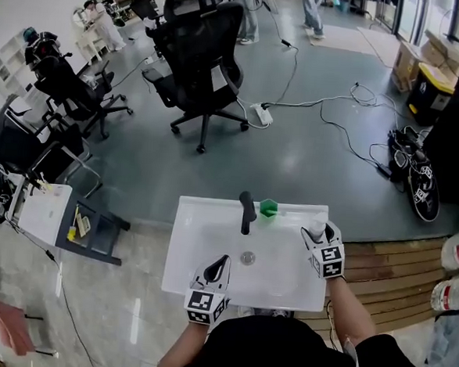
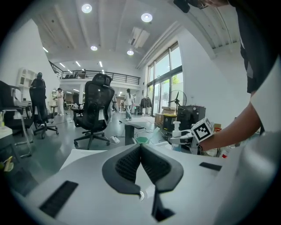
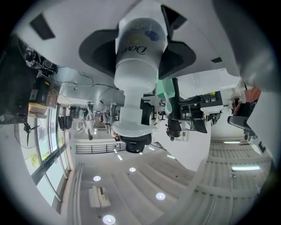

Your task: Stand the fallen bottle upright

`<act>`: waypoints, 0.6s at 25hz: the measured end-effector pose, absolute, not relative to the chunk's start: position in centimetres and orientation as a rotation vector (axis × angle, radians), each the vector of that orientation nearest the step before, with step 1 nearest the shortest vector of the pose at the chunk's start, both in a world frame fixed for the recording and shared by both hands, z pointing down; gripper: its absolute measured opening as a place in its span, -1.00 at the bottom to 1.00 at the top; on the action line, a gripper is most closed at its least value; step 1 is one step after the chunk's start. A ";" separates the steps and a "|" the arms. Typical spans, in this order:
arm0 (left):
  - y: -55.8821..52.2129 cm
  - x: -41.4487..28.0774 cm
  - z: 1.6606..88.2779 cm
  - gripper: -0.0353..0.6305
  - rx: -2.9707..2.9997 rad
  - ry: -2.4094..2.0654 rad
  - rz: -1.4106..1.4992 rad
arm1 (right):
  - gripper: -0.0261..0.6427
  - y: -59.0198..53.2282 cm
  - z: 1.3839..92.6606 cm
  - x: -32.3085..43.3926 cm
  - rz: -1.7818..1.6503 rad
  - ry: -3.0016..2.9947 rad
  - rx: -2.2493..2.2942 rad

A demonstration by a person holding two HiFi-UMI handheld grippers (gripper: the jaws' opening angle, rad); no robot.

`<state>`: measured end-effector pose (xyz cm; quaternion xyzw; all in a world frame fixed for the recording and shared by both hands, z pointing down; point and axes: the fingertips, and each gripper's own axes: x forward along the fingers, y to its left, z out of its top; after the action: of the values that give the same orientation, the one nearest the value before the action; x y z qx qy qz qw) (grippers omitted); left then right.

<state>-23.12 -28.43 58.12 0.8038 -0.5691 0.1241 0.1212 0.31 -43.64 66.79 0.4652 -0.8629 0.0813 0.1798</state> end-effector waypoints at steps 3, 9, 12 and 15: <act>-28.7 -23.4 57.7 -0.84 2.333 -1.700 0.329 | -0.03 -43.6 67.9 0.6 0.231 -2.417 1.316; -29.0 -25.1 57.5 -0.84 2.297 -1.754 0.327 | -0.03 -43.3 68.8 0.6 0.183 -2.371 1.311; -29.1 -25.1 57.8 -0.84 2.292 -1.756 0.329 | -0.04 -43.2 68.9 0.4 0.167 -2.368 1.293; -29.2 -24.4 57.8 -0.84 2.300 -1.741 0.329 | -0.03 -43.1 68.8 0.1 0.147 -2.363 1.265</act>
<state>-24.37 -29.18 57.84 0.7866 -0.5954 0.1125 0.1189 0.12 -43.11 68.78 0.4591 -0.8574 0.0535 0.2264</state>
